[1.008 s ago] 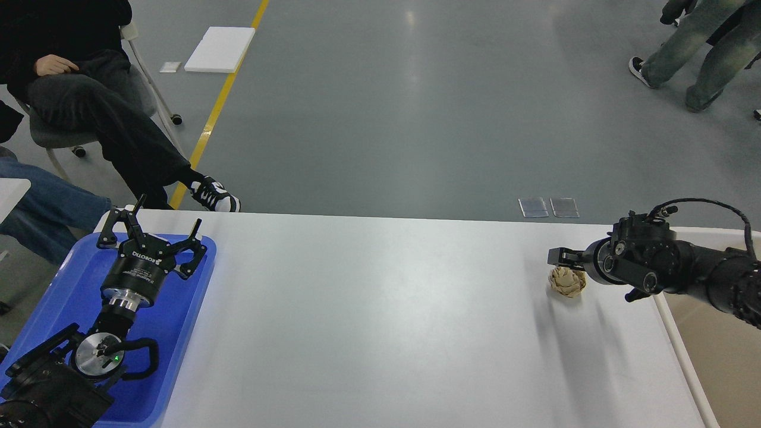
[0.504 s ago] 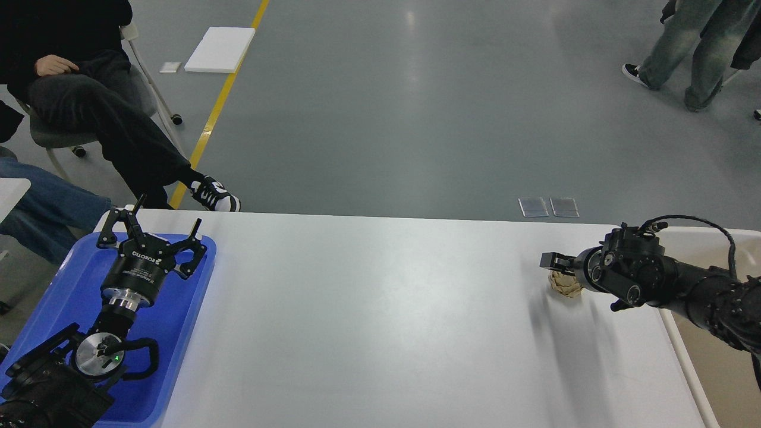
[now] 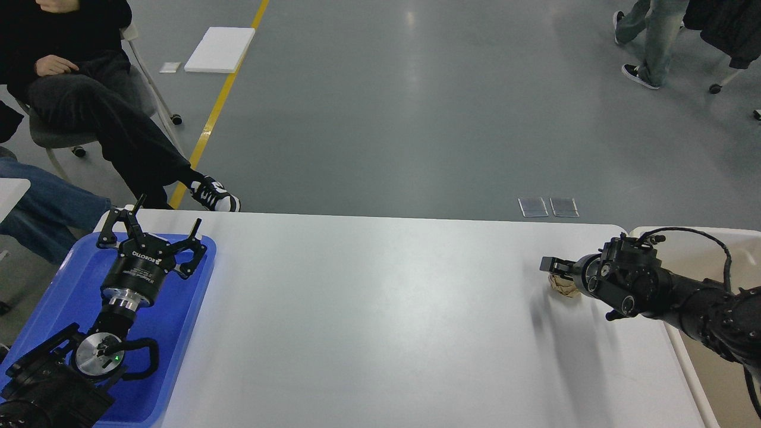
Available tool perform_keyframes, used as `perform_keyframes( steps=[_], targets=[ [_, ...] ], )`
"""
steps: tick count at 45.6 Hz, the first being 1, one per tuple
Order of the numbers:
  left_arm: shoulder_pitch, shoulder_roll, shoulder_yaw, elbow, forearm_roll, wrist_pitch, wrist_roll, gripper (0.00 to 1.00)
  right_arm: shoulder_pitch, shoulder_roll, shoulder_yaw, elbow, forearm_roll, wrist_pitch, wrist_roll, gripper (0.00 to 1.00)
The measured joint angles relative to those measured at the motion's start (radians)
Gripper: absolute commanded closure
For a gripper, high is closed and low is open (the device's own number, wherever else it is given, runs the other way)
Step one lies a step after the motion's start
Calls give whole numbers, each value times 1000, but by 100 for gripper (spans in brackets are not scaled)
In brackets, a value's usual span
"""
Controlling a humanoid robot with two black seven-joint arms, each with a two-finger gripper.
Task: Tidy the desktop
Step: 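Close the right gripper around the crumpled paper ball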
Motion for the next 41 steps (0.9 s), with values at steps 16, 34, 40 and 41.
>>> perform_keyframes(
  steps=[16, 34, 40, 41],
  targets=[
    [0, 0, 0, 0, 0, 0, 0, 1, -16, 15, 13, -14, -1, -25, 0, 2],
    [0, 0, 0, 0, 0, 0, 0, 1, -46, 46, 15, -61, -1, -45, 0, 10],
    [0, 0, 0, 0, 0, 0, 0, 1, -52, 50, 14, -69, -1, -48, 0, 31],
    [0, 0, 0, 0, 0, 0, 0, 1, -53, 50, 14, -70, -1, -49, 0, 37]
  ],
)
